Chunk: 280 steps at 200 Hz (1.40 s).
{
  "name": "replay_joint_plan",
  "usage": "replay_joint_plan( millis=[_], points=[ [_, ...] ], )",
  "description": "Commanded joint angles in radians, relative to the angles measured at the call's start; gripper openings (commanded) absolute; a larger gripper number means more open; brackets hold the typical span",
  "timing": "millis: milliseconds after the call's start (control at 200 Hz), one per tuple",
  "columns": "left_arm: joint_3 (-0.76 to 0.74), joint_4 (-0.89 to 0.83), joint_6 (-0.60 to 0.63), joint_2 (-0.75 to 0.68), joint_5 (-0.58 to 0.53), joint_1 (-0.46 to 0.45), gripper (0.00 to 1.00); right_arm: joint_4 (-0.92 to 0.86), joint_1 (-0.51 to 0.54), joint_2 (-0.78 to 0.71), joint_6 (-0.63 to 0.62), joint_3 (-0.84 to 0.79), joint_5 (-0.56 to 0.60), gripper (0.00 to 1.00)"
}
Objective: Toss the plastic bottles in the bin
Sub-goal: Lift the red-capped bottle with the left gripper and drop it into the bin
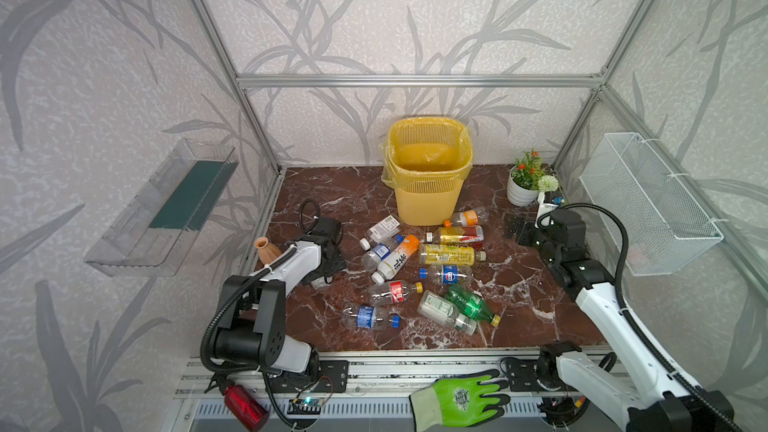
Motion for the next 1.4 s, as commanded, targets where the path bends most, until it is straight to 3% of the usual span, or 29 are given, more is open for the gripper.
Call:
replay_joint_plan(
  millis=[0,330,550,740,945,1170,1274,1394],
  points=[
    [0.006,0.03,0.004,0.013,0.044,0.007,0.85,-0.047,-0.037,0.004,-0.044,-0.019,0.01,0.99],
    [-0.015,0.072,0.017,0.029,0.086,0.006,0.74,0.033,-0.056,0.0,0.043,-0.101,-0.048,0.99],
    [-0.023,0.092,0.024,0.0,0.101,0.007,0.58,0.057,-0.064,0.008,0.072,-0.097,-0.063,0.99],
    [-0.031,0.116,0.023,-0.119,0.111,0.006,0.53,0.08,-0.063,-0.001,0.102,-0.115,-0.062,0.99],
    [-0.004,0.188,0.027,-0.379,0.138,0.007,0.53,0.109,-0.063,-0.014,0.131,-0.129,-0.051,0.99],
    [0.185,0.411,0.182,-0.559,0.17,0.006,0.54,0.154,-0.064,-0.028,0.16,-0.145,-0.048,0.99],
    [0.316,0.497,0.244,-0.524,0.2,-0.001,0.54,0.167,-0.063,-0.033,0.164,-0.153,-0.044,0.99],
    [0.489,0.517,0.277,-0.391,0.259,-0.04,0.52,0.169,-0.064,-0.037,0.17,-0.159,-0.051,0.99]
  ],
)
